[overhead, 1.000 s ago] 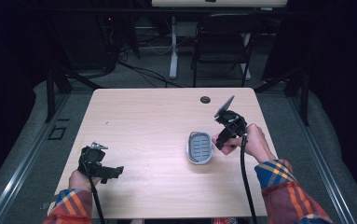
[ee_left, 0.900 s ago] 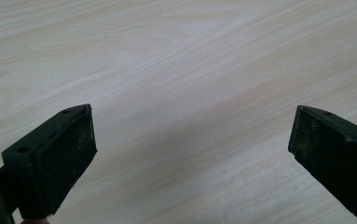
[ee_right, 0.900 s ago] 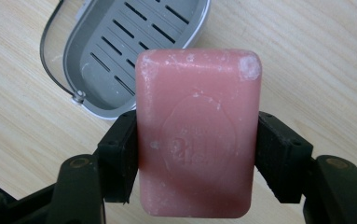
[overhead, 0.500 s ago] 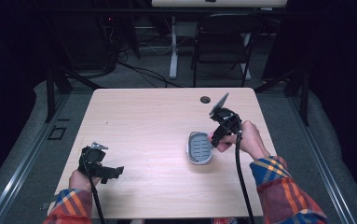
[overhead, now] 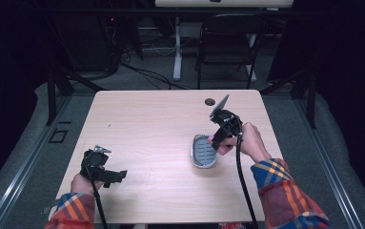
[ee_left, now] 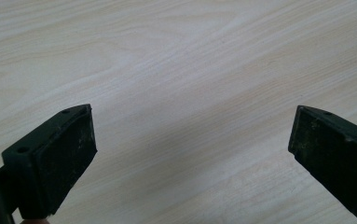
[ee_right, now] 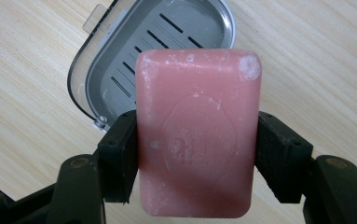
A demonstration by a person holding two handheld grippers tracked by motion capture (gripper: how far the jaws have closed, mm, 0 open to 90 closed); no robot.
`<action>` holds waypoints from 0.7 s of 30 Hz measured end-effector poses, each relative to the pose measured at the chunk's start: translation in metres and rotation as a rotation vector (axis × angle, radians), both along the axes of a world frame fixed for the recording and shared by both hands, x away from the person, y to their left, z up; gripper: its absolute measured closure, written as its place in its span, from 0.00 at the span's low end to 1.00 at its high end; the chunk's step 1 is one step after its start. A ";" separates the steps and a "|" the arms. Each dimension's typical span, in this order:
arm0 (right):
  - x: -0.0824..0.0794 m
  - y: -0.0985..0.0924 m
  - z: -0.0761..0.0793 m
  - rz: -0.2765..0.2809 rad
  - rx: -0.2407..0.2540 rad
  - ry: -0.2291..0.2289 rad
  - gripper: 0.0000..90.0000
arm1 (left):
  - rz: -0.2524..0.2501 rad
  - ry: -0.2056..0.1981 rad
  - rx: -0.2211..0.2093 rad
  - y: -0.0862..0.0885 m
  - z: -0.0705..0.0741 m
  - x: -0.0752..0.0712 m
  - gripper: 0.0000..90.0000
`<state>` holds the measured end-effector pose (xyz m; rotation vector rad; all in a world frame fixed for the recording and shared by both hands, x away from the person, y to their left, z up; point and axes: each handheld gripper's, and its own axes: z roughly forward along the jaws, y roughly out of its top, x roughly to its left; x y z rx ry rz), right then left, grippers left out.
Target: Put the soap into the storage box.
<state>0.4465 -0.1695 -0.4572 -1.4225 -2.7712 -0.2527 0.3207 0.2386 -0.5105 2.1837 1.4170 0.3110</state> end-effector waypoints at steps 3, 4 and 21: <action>0.003 0.003 -0.001 0.001 -0.004 0.004 0.41 | -0.011 0.003 0.002 -0.002 0.000 0.002 0.01; 0.003 0.004 -0.001 0.001 -0.006 0.004 0.41 | -0.011 0.003 0.002 -0.002 0.000 0.002 0.01; 0.011 0.024 -0.009 -0.005 -0.045 -0.003 0.41 | -0.030 0.001 0.008 -0.004 0.000 0.003 0.01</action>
